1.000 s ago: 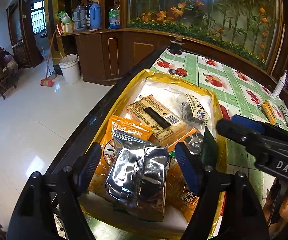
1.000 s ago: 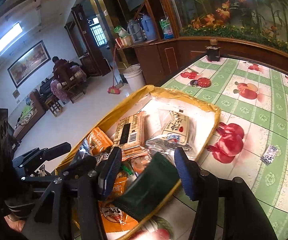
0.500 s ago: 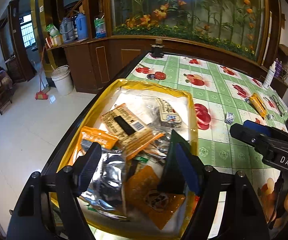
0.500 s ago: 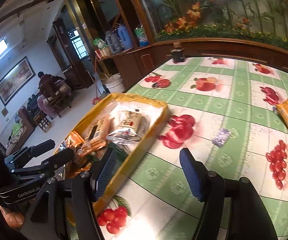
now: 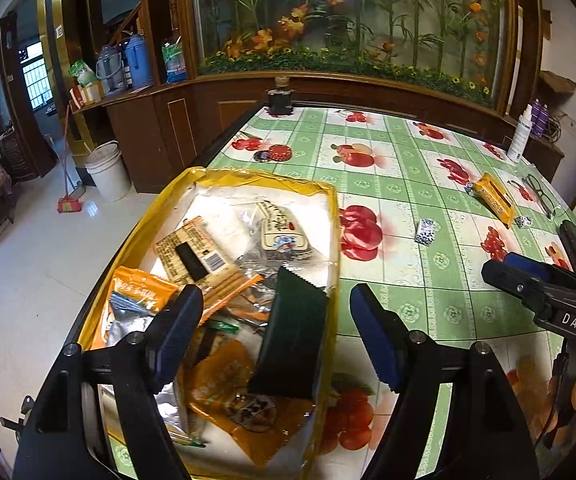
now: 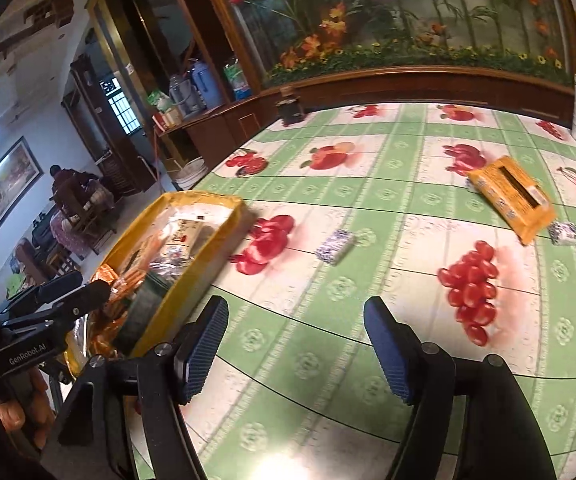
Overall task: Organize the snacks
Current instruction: 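Withdraw both open tools from the tray toward the blue-white packets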
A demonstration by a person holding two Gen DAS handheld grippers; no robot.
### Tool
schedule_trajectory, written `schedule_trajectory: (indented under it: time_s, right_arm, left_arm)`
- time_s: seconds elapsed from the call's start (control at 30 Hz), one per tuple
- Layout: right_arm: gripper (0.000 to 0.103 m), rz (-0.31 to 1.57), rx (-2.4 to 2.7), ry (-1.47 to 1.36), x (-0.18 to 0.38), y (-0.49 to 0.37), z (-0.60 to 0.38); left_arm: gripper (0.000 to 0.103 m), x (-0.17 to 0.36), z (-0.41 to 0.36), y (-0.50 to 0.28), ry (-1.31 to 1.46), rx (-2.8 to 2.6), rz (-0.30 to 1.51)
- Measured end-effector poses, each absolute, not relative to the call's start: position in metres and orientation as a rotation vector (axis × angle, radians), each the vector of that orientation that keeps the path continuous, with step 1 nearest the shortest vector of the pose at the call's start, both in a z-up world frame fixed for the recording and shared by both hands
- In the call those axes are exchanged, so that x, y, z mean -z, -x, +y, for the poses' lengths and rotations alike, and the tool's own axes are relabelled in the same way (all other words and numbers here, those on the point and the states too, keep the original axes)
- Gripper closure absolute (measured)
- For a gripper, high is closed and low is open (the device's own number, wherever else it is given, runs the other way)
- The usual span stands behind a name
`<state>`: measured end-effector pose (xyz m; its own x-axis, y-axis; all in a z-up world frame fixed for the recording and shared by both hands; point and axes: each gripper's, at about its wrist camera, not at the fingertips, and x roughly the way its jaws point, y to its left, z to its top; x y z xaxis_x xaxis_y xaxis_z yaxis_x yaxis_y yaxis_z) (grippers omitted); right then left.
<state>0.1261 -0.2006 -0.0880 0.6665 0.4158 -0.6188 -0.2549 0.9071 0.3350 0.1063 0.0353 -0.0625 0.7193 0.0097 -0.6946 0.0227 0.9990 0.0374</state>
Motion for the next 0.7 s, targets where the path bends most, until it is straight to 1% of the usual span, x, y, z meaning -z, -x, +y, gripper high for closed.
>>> schedule_trajectory:
  time_s: [0.47, 0.7]
  right_arm:
    - [0.029, 0.77, -0.21, -0.228, 0.104, -0.121, -0.296]
    - [0.029, 0.762, -0.13, -0.242, 0.111, -0.135, -0.344]
  left_arm:
    - [0.027, 0.075, -0.048, -0.129, -0.117, 0.184, 0.812]
    - [0.027, 0.087, -0.084, -0.156, -0.124, 0.254, 0.857]
